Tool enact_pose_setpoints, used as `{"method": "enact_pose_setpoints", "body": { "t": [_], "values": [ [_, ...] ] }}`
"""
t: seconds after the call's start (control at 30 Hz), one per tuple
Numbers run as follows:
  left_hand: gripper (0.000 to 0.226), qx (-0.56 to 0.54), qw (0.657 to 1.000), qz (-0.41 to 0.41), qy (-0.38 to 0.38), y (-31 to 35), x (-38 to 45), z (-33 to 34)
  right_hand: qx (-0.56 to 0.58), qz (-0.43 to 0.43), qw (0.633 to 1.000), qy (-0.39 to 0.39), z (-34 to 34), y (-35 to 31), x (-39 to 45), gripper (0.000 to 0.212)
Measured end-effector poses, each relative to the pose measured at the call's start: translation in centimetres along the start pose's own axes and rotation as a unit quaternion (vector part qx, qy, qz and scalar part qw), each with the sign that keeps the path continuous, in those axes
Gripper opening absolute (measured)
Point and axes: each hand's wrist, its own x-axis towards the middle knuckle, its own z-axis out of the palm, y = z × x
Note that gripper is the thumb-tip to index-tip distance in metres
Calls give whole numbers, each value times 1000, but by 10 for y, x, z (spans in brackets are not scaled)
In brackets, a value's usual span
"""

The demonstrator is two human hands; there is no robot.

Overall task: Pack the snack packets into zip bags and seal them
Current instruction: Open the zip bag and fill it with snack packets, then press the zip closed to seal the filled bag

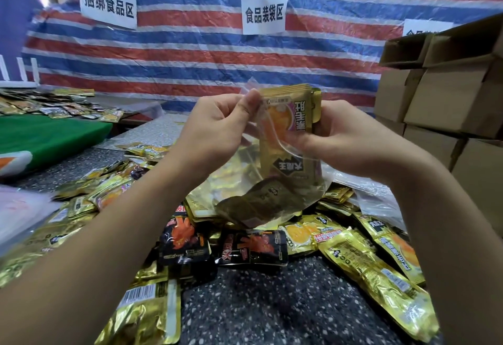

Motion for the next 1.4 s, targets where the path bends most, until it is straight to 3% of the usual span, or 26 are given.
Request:
{"method": "enact_pose_setpoints", "body": {
  "t": [0.13,0.23,0.37,0.5,0.67,0.8,0.93,1.0,1.13,1.27,1.4],
  "values": [
    [34,22,1000,14,-13,0,-1,2,-9,3,999,-47,-5,0,-3,7],
    [36,25,999,7,-27,2,-2,4,-37,12,997,-66,-7,-1,-6,23],
    [47,50,997,11,-59,0,-4,5,-86,34,992,-86,-5,-5,-7,27],
    [35,111,988,61,-82,0,-8,9,-192,44,975,-99,4,-9,-7,24],
    [35,133,985,102,-52,4,-11,12,-230,59,971,-39,13,-9,-2,18],
    [41,110,986,121,-10,13,-8,7,-173,32,984,40,5,-11,-2,39],
    [36,93,990,103,14,20,-7,3,-132,0,988,82,-4,-14,-5,34],
    [34,69,994,87,23,22,-7,3,-127,-7,987,95,-6,-17,-5,45],
    [32,28,995,86,43,30,-7,1,-140,-55,983,101,-13,-25,-8,66],
    [30,31,992,117,33,40,-6,-5,-153,-109,979,74,-22,-36,-19,49],
    [32,15,999,37,29,30,-6,2,-177,-96,979,45,-20,-32,-17,49]
  ]
}}
